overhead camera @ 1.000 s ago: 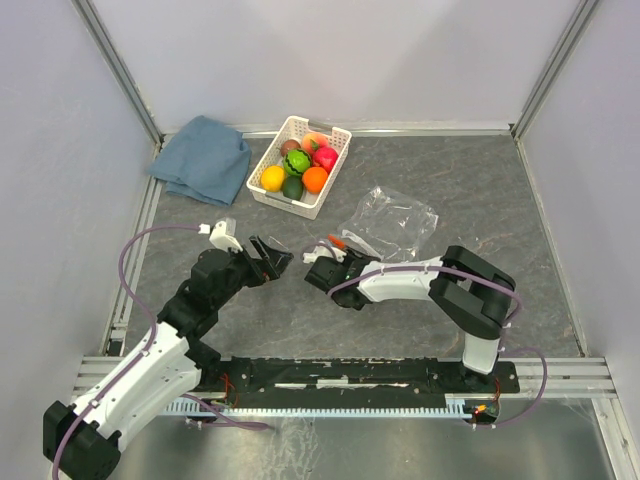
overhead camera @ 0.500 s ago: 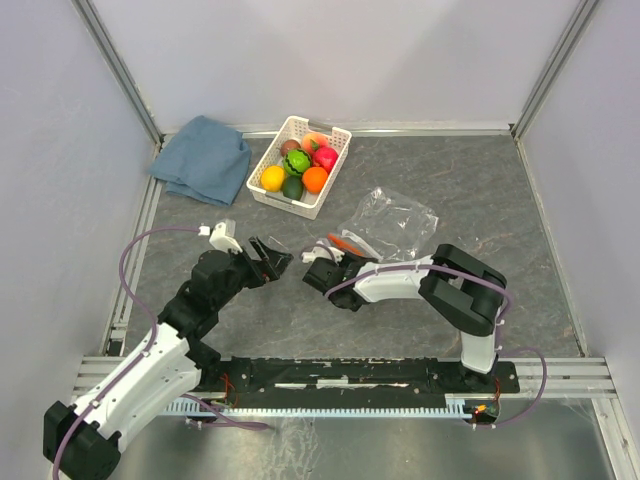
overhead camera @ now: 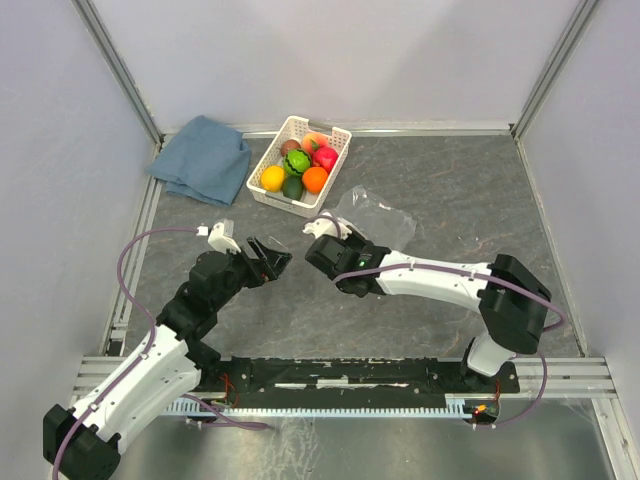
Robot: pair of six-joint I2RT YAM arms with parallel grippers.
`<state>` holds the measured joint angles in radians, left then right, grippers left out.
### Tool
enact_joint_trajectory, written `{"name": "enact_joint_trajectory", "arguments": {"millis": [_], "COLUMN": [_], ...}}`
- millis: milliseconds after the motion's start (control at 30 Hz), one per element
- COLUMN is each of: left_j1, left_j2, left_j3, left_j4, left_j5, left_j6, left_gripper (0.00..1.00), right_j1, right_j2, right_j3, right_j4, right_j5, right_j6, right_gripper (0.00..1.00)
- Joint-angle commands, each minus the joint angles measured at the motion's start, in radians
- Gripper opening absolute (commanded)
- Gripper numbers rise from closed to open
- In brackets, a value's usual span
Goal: Place the food in the zip-top bag and seal the zipper
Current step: Pick up the zipper food storage bag at the center of the board.
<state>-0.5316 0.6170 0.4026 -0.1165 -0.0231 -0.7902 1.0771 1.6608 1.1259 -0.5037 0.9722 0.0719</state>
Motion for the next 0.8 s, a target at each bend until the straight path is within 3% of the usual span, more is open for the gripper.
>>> {"name": "enact_joint_trajectory", "arguments": {"millis": [0,400,767], "left_j1": [0.004,-0.015,-0.106], "left_j2": [0.005,0.155,0.318], "left_j3": [0.031,0.013,0.058], "left_j4": [0.092,0.327,0.462], "left_j5": [0.028,0.124,0.069], "left_j6": [-0.054,-0.177,-0.189], "left_gripper": [0.88,0.83,0.77], "right_j1": [-0.008,-0.009,-0.005], "right_j2": [-0.06,-0.133,-0.184], "right_j3": [0.073,0.101,0.062], "right_j4": [-0.099,-0.124,0.002], "right_j5": [-0.049,-0.238,-0.378], "right_j6": [0.136,0.368,0.388], "right_gripper": [0.02,0.02,0.02]}}
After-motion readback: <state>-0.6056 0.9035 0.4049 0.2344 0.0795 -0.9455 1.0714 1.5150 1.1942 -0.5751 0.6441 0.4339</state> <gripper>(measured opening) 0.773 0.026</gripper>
